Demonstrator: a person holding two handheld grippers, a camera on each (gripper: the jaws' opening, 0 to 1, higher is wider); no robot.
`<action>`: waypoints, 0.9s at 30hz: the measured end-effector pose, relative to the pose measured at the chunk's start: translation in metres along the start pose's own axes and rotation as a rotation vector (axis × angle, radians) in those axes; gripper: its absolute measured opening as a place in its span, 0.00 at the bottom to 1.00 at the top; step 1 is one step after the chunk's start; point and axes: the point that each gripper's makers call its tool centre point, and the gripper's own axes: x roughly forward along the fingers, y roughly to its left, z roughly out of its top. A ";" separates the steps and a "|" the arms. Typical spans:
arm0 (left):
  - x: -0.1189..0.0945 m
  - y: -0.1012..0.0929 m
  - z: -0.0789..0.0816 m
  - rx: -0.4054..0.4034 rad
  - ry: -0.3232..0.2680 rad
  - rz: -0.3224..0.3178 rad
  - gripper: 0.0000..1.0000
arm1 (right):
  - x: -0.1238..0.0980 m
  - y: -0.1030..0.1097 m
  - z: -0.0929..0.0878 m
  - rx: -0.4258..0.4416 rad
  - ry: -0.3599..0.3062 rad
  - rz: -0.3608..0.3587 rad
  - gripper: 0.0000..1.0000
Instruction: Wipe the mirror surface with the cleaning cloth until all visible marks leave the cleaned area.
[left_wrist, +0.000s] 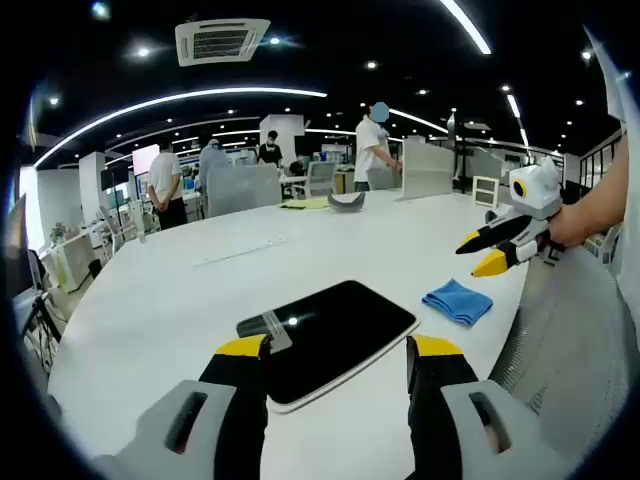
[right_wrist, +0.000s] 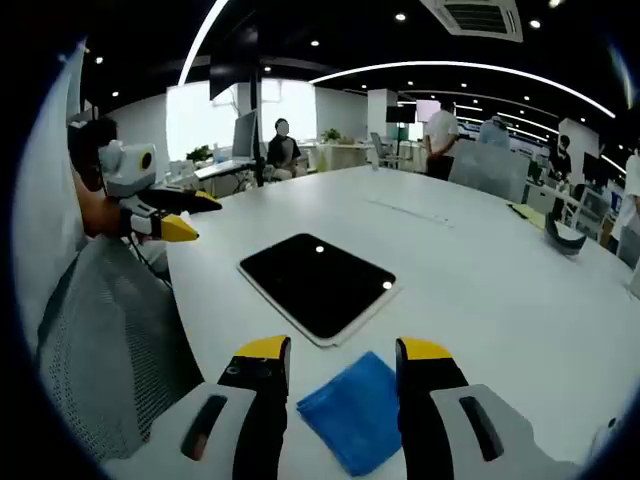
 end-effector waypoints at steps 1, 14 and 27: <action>0.000 0.000 0.000 0.000 0.000 0.000 0.55 | 0.000 0.000 0.000 0.000 0.000 0.000 0.40; 0.000 -0.001 0.000 0.002 -0.001 -0.003 0.55 | 0.000 0.000 -0.001 0.001 0.002 0.001 0.40; 0.000 -0.001 0.001 0.002 -0.001 -0.002 0.54 | 0.001 0.002 -0.003 -0.008 0.013 0.009 0.39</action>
